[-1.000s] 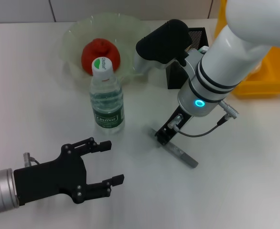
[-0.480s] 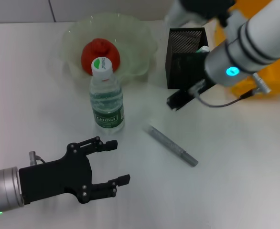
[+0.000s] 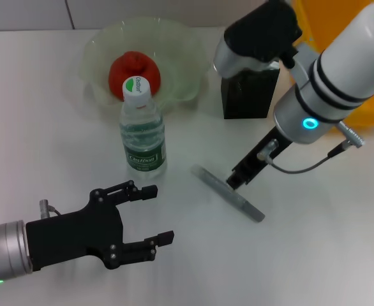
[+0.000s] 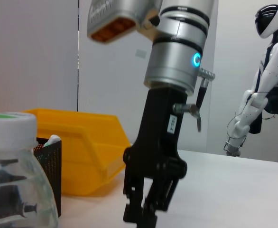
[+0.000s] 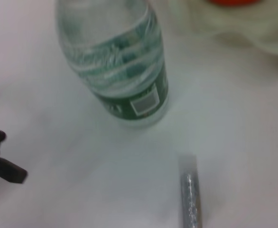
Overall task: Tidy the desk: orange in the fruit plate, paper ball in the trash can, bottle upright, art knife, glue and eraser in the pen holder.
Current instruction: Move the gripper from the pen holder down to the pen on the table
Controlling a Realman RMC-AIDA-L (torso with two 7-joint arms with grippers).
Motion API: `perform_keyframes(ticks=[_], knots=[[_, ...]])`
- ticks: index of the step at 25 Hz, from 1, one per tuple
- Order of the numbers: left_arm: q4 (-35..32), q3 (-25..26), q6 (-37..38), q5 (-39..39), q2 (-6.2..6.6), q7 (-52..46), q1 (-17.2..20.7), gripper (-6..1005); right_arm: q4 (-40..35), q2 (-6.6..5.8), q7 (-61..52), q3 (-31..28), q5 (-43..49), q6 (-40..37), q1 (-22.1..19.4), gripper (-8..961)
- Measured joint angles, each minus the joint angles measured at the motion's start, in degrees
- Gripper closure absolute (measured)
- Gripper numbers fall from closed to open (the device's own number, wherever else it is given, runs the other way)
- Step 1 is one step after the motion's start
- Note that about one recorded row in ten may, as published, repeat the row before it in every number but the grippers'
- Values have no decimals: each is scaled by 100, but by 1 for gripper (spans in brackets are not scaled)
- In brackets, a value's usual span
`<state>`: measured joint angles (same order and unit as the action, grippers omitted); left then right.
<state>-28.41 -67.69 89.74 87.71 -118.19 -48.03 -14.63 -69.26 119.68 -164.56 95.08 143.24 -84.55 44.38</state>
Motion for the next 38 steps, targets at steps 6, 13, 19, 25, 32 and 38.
perform_keyframes(ticks=[6,13,19,25,32,38], knots=[[11,-10,17,0,5,15,25,213,365,3,-115,274,-16,75,223,518],[18,-42,9,0,-8,28,7,213,636,21,-161,604,-67,255,414,527],[20,-51,1,0,-12,29,-2,213,842,21,-274,845,-135,408,549,526],[20,-54,-3,0,-12,33,3,213,988,21,-310,964,-159,475,633,528],[19,-60,-16,0,-12,37,13,213,1152,21,-322,971,-181,541,686,625],[19,-60,-20,0,-12,44,23,214,1286,21,-321,1084,-290,625,739,669]])
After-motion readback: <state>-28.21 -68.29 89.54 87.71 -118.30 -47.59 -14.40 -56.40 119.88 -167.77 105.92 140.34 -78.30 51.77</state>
